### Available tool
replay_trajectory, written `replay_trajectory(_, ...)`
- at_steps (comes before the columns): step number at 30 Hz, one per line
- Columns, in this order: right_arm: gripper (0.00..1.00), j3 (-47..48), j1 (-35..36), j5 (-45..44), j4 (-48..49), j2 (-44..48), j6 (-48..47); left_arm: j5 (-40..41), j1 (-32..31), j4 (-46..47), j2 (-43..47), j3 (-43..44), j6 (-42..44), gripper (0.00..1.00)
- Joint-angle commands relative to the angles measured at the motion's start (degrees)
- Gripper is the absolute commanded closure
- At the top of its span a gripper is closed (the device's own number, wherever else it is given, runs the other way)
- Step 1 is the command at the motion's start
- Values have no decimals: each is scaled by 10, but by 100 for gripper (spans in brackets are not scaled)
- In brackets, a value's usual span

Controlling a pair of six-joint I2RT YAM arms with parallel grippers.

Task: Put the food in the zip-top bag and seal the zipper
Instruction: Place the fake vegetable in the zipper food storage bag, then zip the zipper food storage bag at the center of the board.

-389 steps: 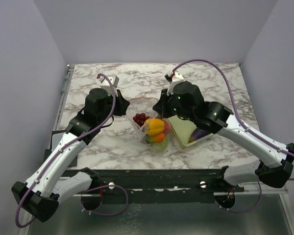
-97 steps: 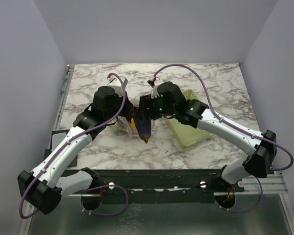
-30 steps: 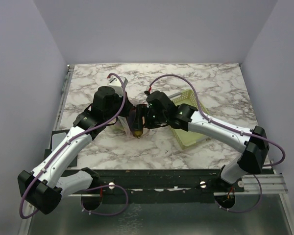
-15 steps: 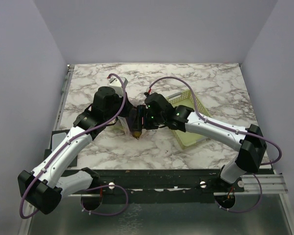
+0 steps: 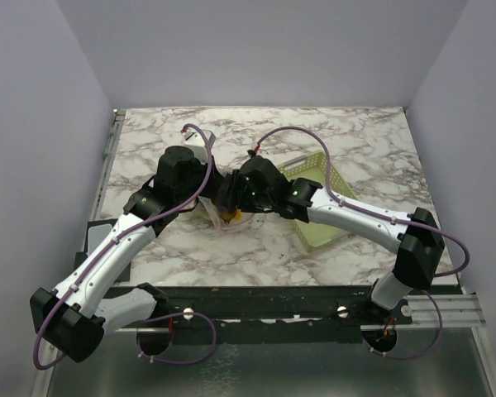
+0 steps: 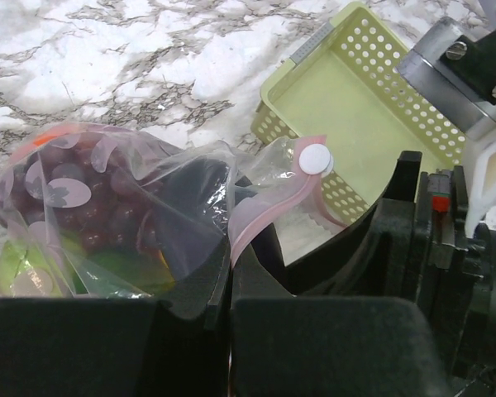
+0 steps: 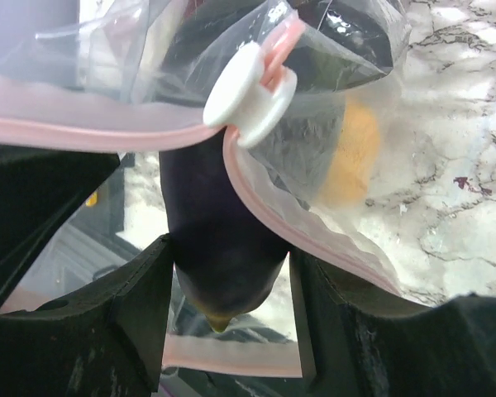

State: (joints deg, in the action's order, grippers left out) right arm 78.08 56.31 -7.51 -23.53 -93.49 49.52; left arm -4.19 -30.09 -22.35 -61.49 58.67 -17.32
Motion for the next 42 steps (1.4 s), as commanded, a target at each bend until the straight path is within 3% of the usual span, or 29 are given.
replay_trajectory(1, 73, 19, 3, -53, 31, -29, 40, -25, -1, 15, 9, -1, -4, 100)
replay_trajectory(8, 73, 39, 4, -63, 58, -62, 69, -35, 0, 20, 6, -3, -9, 100)
replay_trajectory(12, 67, 44, 6, -58, 61, -65, 61, -32, 0, 22, 8, -4, -9, 100)
replay_trajectory(19, 41, 23, 7, -69, 45, -24, 39, -24, 0, 22, 10, -5, -6, 100)
replay_trajectory(25, 29, -21, 6, -70, 53, 38, 12, -11, 0, 21, 13, -5, -1, 100)
replay_trajectory(33, 24, -49, 6, -80, 18, 126, -58, -19, 0, 18, 15, -1, 8, 100)
replay_trajectory(42, 23, -23, 6, -65, -59, 190, -235, -92, -1, 1, 19, 10, 24, 100)
